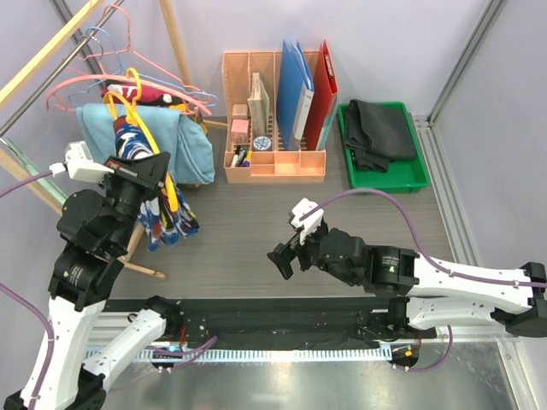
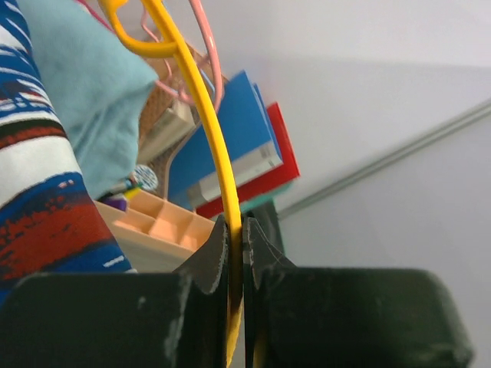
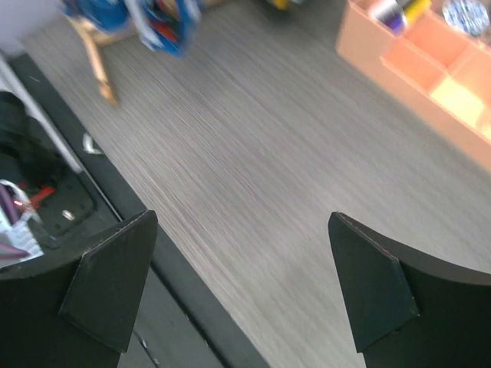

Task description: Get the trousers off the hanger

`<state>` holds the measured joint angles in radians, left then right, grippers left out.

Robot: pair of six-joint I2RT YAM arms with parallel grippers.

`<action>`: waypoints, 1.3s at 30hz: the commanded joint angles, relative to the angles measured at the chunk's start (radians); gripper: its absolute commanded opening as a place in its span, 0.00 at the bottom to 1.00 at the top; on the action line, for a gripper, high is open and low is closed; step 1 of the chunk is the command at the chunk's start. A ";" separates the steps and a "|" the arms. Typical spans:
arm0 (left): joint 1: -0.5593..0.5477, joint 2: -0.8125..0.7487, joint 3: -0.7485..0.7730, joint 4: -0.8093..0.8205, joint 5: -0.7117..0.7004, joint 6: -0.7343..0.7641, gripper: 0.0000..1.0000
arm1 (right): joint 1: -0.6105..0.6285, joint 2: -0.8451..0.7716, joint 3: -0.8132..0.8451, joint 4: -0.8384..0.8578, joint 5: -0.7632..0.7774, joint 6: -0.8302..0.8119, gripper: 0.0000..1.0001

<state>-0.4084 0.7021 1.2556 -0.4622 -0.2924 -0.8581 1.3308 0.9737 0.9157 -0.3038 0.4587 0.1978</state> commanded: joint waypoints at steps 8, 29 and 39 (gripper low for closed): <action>-0.006 -0.076 0.091 -0.001 0.280 -0.252 0.00 | -0.041 0.253 0.192 0.629 -0.254 -0.256 0.99; -0.007 -0.092 0.123 -0.039 0.355 -0.305 0.00 | -0.111 0.441 0.336 0.796 -0.586 -0.262 0.99; -0.006 -0.092 0.133 -0.035 0.361 -0.318 0.00 | -0.137 0.530 0.416 0.844 -0.483 -0.268 0.89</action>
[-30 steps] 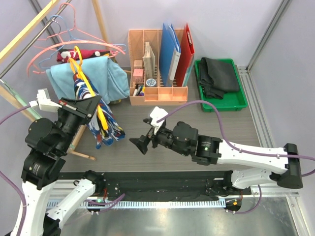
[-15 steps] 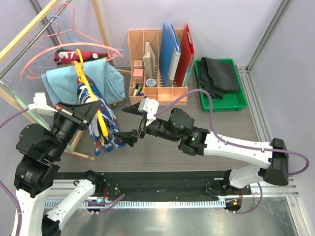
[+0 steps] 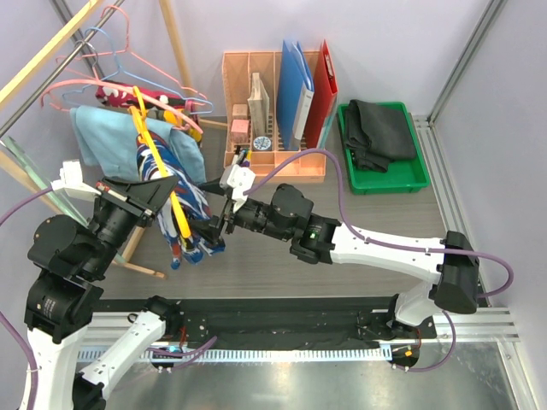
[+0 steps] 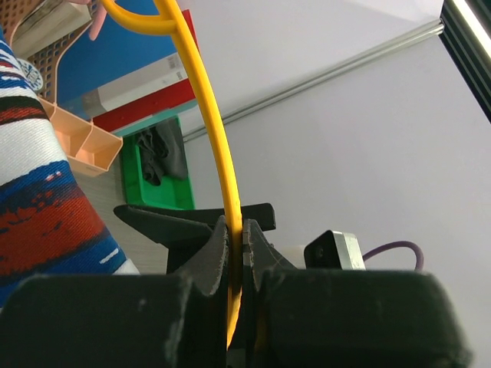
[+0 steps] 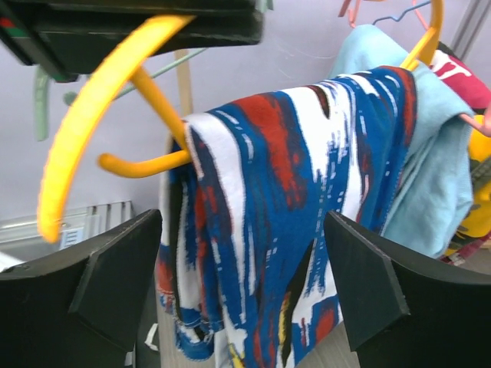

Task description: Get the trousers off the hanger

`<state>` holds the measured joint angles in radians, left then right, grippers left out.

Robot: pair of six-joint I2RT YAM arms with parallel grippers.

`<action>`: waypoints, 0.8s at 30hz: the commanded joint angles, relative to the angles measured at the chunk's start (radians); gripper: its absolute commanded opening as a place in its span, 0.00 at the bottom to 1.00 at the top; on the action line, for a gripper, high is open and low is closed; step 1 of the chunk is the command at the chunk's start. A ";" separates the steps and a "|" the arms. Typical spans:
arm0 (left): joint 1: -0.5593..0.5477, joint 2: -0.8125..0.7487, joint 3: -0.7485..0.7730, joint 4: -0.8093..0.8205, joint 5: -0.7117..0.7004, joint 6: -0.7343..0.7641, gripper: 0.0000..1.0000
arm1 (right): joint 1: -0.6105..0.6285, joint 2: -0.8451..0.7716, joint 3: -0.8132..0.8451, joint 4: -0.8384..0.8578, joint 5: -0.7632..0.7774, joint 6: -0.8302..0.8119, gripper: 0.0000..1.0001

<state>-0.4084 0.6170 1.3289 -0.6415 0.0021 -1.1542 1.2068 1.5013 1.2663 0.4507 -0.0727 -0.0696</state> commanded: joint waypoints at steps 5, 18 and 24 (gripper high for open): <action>-0.006 -0.005 0.062 0.144 0.078 -0.029 0.00 | -0.039 0.023 0.087 0.086 0.021 0.010 0.76; -0.007 0.009 0.062 0.164 0.088 -0.038 0.00 | -0.039 0.054 0.082 0.088 -0.044 0.013 0.74; -0.007 0.016 0.073 0.171 0.091 -0.042 0.00 | -0.041 0.118 0.128 0.092 -0.003 -0.010 0.70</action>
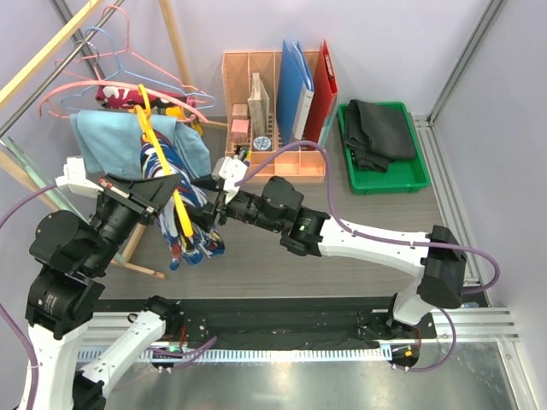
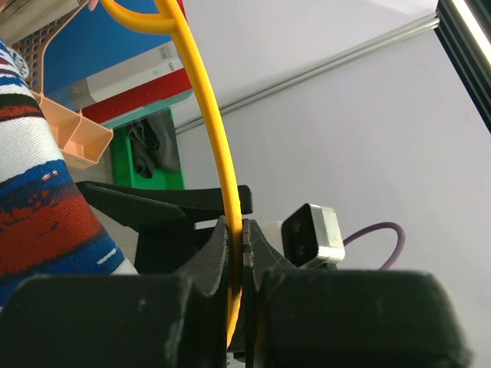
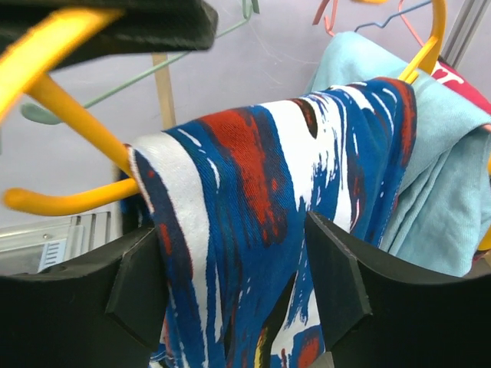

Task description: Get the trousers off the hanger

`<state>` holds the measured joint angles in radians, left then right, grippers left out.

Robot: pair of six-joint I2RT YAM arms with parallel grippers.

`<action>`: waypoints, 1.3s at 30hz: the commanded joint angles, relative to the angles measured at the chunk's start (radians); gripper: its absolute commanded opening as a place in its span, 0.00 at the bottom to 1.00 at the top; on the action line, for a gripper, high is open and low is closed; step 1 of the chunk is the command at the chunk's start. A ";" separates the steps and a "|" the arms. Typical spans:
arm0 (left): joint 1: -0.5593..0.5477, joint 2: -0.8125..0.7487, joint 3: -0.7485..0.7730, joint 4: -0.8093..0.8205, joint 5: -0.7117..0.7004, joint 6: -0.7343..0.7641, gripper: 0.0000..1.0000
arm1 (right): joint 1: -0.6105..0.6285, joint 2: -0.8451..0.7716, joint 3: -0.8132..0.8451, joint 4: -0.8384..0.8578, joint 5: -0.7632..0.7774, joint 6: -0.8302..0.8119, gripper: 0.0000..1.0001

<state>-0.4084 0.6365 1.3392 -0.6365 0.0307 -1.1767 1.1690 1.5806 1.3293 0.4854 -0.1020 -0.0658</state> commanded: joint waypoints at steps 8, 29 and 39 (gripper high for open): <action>-0.006 -0.012 0.054 0.161 0.069 -0.031 0.00 | -0.012 0.070 0.103 0.062 0.065 -0.060 0.56; -0.006 -0.058 0.035 0.080 0.037 0.006 0.00 | -0.012 0.107 0.173 0.172 0.304 -0.046 0.01; -0.007 -0.120 0.032 -0.048 -0.120 0.074 0.00 | -0.012 -0.010 0.226 0.165 0.320 0.087 0.01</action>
<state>-0.4095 0.5552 1.3403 -0.7166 -0.0498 -1.1645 1.1748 1.7058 1.4487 0.5213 0.1360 -0.0597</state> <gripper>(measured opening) 0.035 0.114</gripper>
